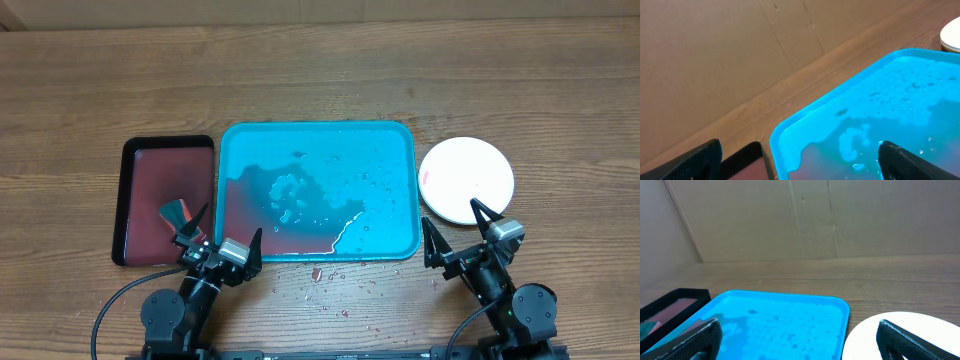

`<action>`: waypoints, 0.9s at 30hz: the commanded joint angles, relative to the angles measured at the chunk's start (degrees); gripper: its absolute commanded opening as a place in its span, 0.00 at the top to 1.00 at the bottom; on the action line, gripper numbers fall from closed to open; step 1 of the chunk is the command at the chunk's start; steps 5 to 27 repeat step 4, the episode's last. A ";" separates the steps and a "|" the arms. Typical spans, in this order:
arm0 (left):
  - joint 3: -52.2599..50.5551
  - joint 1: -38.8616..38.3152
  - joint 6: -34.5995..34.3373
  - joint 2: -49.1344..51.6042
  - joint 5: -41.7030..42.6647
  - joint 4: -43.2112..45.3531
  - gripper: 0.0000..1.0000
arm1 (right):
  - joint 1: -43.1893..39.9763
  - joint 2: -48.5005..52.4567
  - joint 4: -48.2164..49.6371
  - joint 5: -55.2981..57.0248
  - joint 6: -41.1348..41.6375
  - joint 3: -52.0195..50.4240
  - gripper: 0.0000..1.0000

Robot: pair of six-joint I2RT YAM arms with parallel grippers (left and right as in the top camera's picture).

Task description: Clean dirty plates on tray and stack at the side

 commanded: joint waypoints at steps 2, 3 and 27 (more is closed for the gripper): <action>-0.35 0.33 0.83 -0.72 0.57 0.26 0.00 | 0.48 -0.57 0.24 -0.70 -0.22 -0.59 0.00; -0.35 0.33 0.83 -0.72 0.59 0.26 0.00 | 0.48 -0.57 0.24 -0.70 -0.22 -0.59 0.00; -0.35 0.33 0.83 -0.72 0.57 0.26 0.00 | 0.48 -0.57 0.24 -0.70 -0.24 -0.59 0.00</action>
